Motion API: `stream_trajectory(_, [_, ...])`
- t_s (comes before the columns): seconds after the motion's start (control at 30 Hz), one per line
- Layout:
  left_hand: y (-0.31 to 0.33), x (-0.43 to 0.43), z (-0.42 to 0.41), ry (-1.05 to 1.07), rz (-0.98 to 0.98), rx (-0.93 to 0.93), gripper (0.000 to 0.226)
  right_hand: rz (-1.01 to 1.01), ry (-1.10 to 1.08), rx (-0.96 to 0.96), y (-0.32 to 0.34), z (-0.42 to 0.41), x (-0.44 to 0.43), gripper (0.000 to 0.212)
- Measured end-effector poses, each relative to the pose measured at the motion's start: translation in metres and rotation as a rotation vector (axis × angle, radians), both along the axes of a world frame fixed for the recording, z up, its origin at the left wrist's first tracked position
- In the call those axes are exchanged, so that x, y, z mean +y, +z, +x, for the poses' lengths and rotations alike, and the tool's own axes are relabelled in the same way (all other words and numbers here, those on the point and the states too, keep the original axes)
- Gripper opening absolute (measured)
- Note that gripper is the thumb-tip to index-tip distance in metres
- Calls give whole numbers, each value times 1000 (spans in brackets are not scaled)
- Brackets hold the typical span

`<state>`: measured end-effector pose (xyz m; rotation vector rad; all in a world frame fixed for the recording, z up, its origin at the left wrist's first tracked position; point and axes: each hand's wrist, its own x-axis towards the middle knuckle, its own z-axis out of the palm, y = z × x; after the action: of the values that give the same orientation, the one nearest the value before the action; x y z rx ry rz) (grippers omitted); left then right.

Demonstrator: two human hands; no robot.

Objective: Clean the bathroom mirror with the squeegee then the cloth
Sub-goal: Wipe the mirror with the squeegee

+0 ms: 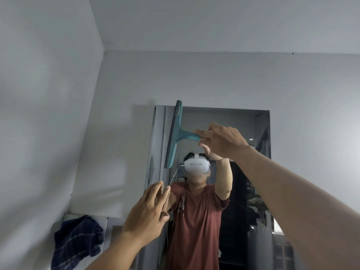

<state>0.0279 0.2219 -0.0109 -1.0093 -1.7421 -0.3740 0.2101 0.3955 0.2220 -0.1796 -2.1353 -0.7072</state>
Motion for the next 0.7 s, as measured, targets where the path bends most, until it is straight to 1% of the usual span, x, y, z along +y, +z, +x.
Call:
stream_trajectory(0.2, [1, -1, -1, -22, -3, -34, 90, -10, -44, 48, -4, 27, 20, 44])
stream_trajectory(0.43, [3, -3, -1, -67, 2, -16, 90, -82, -83, 112, -18, 52, 49, 47])
stream_trajectory(0.53, [1, -2, -3, -78, 10, -11, 86, -94, -91, 122, -26, 57, 50, 47])
stream_trajectory(0.7, [-3, -1, -7, -124, -1, -73, 91, -139, -129, 142, -27, 59, 44, 44])
